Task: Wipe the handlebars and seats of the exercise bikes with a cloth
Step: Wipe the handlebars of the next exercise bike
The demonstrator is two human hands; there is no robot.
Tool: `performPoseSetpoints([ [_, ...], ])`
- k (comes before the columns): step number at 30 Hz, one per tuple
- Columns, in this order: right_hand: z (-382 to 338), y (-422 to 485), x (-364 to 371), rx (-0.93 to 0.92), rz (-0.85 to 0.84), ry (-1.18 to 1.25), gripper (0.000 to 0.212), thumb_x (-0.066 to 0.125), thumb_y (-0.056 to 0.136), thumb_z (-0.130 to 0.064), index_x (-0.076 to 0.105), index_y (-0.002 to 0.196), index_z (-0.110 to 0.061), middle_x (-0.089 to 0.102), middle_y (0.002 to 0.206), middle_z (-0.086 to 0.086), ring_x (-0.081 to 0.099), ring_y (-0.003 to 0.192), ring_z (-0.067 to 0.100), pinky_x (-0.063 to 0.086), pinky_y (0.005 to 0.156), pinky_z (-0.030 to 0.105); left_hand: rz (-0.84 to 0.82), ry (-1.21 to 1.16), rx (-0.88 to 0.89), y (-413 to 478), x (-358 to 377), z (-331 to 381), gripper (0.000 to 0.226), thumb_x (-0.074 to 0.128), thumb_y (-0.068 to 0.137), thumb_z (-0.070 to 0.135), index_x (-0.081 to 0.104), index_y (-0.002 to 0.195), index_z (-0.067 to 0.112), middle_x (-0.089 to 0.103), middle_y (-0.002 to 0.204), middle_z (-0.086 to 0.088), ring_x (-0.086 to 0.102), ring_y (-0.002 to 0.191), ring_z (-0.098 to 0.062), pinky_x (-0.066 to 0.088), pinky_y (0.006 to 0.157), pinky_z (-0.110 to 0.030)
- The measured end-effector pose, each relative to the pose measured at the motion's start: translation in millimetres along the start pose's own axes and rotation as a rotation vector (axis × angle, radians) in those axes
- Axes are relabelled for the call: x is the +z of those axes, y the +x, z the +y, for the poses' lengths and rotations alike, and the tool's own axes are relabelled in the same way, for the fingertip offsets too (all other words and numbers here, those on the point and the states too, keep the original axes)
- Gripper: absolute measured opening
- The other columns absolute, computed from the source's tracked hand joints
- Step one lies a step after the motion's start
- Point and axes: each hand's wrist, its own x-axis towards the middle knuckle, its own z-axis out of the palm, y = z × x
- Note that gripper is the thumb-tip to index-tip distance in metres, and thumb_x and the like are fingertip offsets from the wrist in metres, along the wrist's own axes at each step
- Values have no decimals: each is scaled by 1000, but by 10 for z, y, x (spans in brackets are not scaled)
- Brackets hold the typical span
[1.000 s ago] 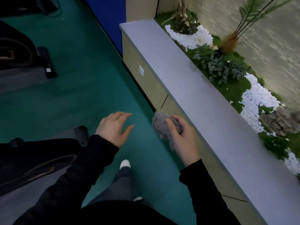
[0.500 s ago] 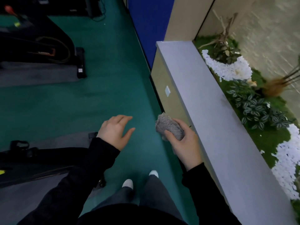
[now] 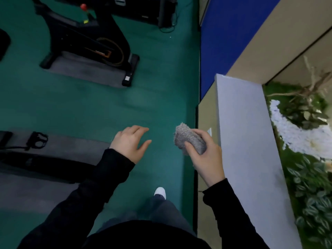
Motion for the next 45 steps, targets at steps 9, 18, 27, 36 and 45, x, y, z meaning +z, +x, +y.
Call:
performPoseSetpoints([
  [9, 196, 1023, -132, -67, -138, -42, 25, 72, 81, -13, 66, 104, -20, 66, 94, -20, 60, 83, -7, 46, 72, 8, 88, 21, -148, 624, 67, 169, 38, 63, 88, 24, 61, 121, 6, 63, 116, -11, 59, 106, -32, 45, 90, -43],
  [18, 33, 2148, 337, -148, -285, -21, 24, 71, 81, -13, 65, 102, -23, 67, 93, -18, 62, 85, -1, 48, 78, 17, 74, 106, -295, 1393, 43, -220, 46, 51, 92, 41, 50, 133, 18, 56, 130, -1, 49, 121, -23, 32, 99, -34],
  [27, -237, 3335, 902, -207, -339, -69, 25, 72, 81, -15, 64, 101, -27, 67, 94, -21, 63, 85, 0, 48, 78, 19, 37, 92, -366, 2476, -179, -903, 55, 45, 93, 49, 40, 139, 19, 48, 139, 0, 38, 133, -19, 23, 109, -33],
  [36, -582, 4240, 1654, -268, -490, -23, 29, 74, 78, -13, 63, 97, -32, 68, 88, -20, 62, 78, -4, 45, 73, 12, 77, 120, -516, 2974, -503, -1396, 58, 38, 94, 53, 32, 143, 23, 40, 146, 4, 26, 140, -13, 14, 114, -31],
  [45, -853, 5305, 2458, -411, -769, -7, 34, 74, 79, -12, 61, 94, -40, 69, 89, -19, 63, 81, -4, 45, 72, 8, 160, 100, -869, 3462, -729, -1817, 56, 37, 94, 54, 37, 141, 24, 44, 143, 2, 32, 136, -13, 14, 113, -32],
])
